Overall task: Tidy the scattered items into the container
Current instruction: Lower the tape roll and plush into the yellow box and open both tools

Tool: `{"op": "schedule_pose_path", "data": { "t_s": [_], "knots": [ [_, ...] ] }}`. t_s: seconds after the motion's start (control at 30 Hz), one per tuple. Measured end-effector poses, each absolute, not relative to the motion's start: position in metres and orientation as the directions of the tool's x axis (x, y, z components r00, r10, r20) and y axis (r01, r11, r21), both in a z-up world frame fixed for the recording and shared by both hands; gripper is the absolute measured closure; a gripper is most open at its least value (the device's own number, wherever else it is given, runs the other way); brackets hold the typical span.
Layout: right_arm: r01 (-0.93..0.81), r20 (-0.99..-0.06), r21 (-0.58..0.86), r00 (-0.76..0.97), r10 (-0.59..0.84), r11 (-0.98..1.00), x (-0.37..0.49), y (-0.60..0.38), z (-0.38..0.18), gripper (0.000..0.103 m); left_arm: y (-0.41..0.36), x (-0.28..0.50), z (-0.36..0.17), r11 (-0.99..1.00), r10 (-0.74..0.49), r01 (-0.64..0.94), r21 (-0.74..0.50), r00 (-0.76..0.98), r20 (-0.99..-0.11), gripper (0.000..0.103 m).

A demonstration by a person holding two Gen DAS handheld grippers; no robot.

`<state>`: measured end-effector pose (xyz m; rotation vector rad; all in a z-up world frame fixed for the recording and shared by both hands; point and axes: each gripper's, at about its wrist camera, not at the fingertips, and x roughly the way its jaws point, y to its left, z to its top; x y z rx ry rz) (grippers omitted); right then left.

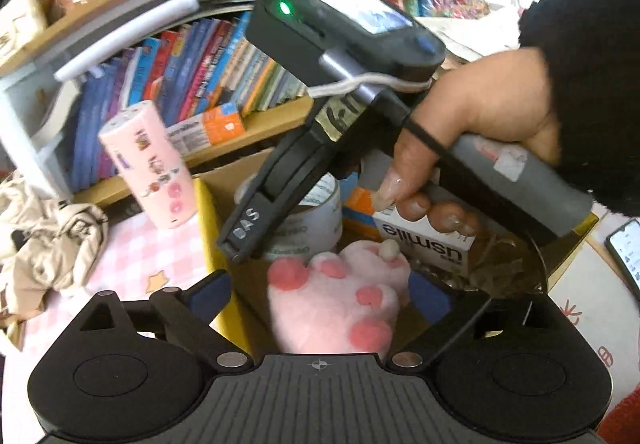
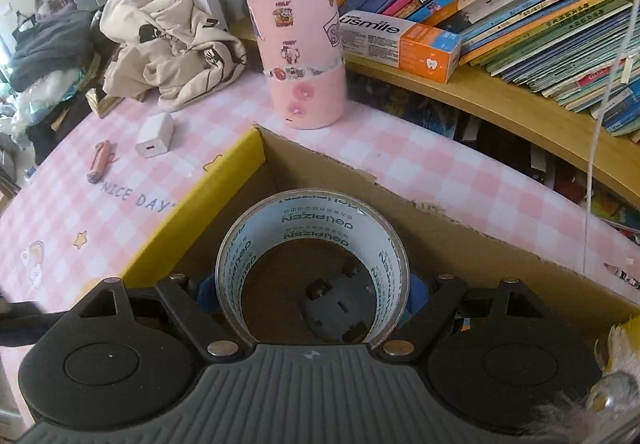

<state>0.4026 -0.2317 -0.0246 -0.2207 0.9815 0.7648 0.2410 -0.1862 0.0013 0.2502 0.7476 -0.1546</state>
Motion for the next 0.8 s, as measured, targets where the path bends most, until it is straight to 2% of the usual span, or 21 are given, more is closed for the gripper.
{"op": "schedule_pose_path", "data": {
  "t_s": [0.17,0.33,0.57,0.8],
  "knots": [
    [-0.676,-0.821,0.204,0.276,0.5,0.708,0.405,-0.224,-0.029,0.019,-0.179,0.227,0.009,0.972,-0.042,0.183,0.145,0.746,-0.665,0.005],
    [-0.672,-0.824,0.187,0.29,0.487,0.717,0.403,-0.222,-0.029,0.019,-0.172,0.213,0.017,0.983,-0.032,0.14,0.118,0.766,-0.642,0.003],
    [-0.665,-0.809,0.18,0.319,0.494,0.725,0.397,-0.227,-0.02,0.01,-0.163,0.199,0.021,0.992,-0.005,0.081,0.094,0.783,-0.622,0.002],
    [-0.626,-0.789,0.163,0.382,0.481,0.763,0.388,-0.24,-0.009,0.008,-0.157,0.188,0.019,0.996,0.027,0.028,0.08,0.793,-0.608,0.002]
  ]
}}
